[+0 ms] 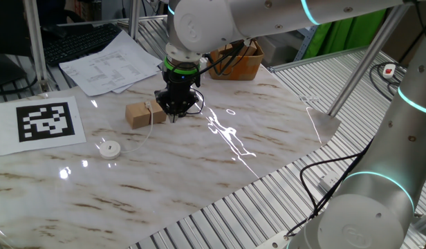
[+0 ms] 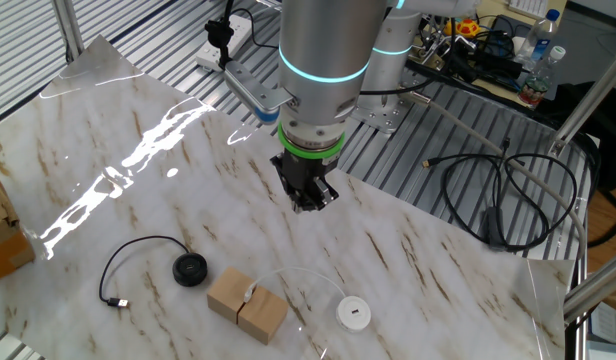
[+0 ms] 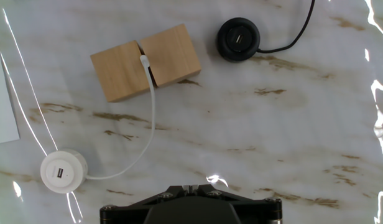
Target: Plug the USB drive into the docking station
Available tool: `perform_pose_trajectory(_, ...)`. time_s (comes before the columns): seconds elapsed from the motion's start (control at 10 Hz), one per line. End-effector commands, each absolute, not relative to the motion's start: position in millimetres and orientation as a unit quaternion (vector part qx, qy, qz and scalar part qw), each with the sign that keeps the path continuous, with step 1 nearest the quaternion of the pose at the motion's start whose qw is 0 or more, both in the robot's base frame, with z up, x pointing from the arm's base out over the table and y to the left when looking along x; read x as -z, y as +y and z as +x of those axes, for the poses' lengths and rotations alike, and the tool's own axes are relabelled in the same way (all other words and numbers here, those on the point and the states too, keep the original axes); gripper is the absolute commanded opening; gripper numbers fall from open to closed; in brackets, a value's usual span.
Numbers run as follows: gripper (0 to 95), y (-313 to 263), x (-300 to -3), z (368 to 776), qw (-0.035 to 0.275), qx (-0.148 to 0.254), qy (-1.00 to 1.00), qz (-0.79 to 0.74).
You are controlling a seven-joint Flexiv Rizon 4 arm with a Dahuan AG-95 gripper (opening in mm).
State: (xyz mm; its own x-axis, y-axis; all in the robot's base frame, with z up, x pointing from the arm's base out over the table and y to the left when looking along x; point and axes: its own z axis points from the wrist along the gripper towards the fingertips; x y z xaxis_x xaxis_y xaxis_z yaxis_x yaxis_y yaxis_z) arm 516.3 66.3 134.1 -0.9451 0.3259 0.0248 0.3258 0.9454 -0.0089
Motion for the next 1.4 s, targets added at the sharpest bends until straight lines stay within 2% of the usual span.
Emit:
perform_pose_trajectory(0.1,0.0,66.5,-134.3,516.7,0.015,-0.002,-0.986,-0.166)
perform_pose_trajectory(1.4,0.0,52.0,-131.3,517.3,0.014,-0.001,-0.988,-0.151)
